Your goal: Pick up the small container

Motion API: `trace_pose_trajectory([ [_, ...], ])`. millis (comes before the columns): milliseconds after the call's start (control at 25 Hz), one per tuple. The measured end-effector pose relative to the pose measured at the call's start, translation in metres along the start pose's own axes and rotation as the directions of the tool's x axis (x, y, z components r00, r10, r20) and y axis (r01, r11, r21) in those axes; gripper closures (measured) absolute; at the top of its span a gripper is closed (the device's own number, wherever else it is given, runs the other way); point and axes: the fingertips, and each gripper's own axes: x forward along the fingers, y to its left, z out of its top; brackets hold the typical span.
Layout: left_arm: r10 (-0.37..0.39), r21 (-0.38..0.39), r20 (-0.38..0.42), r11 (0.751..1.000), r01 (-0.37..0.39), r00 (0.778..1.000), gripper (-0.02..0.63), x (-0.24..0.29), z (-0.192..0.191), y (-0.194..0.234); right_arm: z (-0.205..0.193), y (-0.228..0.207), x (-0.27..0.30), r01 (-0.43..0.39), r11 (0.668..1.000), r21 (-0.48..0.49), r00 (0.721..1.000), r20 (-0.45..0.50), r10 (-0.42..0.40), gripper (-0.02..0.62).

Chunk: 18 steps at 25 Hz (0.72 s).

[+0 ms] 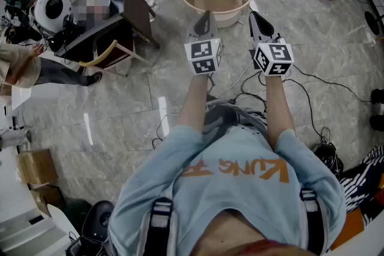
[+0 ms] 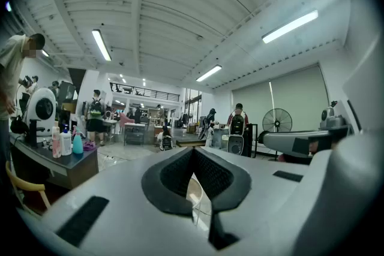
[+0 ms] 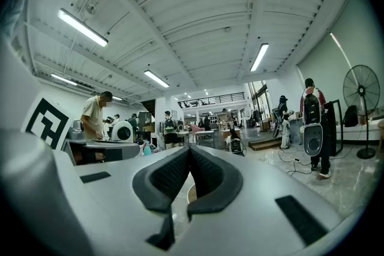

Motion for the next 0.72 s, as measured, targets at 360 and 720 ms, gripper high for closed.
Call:
trace_pose_trajectory([
  [360, 0.011, -0.026, -0.016, 1.000, -0.012, 1.000, 0.583, 0.003, -0.007, 0.002, 0.005, -0.009, -0.004, -0.005, 1.000, -0.030, 1.000, 0.008, 0.005, 0.583],
  [720, 0.036, -0.026, -0.037, 0.999, -0.037, 0.999, 0.583, 0.005, -0.009, 0.014, -0.005, -0.025, 0.004, 0.023, 0.998, 0.050, 1.000, -0.012, -0.023, 0.583],
])
